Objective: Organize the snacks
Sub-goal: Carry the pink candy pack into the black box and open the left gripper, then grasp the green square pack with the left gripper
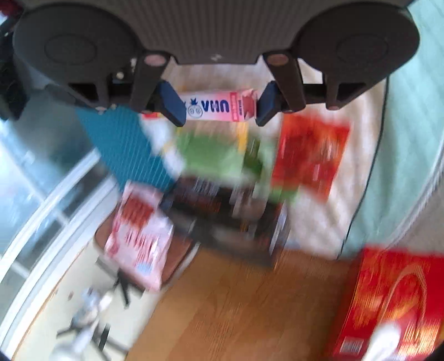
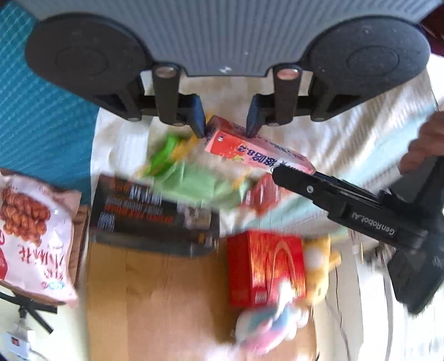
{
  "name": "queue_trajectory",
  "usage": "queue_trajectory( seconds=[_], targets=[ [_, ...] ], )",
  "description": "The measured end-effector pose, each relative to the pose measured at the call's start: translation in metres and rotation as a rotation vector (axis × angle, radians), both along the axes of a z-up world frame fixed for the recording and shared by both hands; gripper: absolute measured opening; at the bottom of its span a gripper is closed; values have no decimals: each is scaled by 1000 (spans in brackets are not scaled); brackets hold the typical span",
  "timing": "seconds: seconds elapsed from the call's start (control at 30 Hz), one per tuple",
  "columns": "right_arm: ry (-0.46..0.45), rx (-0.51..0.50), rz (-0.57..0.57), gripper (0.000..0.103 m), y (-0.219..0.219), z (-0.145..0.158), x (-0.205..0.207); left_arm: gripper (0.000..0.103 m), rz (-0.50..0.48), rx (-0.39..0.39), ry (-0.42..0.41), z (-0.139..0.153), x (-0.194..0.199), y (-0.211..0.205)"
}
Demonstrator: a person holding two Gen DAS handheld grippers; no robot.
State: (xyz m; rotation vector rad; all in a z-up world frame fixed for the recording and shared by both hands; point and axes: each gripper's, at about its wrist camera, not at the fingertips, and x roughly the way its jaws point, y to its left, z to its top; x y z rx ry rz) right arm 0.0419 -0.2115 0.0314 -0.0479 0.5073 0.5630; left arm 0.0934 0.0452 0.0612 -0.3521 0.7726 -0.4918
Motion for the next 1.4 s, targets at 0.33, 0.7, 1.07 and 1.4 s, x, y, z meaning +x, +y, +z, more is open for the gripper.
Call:
queue_trajectory(
  seconds=[0.33, 0.7, 1.07, 1.4],
  targets=[
    [-133, 0, -131, 35, -4, 33, 121, 55, 71, 80, -171, 45, 122, -43],
    [-100, 44, -183, 43, -28, 24, 123, 60, 105, 60, -133, 20, 132, -25],
    [1, -7, -59, 44, -4, -16, 49, 68, 6, 126, -10, -26, 85, -35],
    [24, 32, -113, 56, -7, -29, 63, 72, -16, 194, -24, -27, 77, -58]
  ],
)
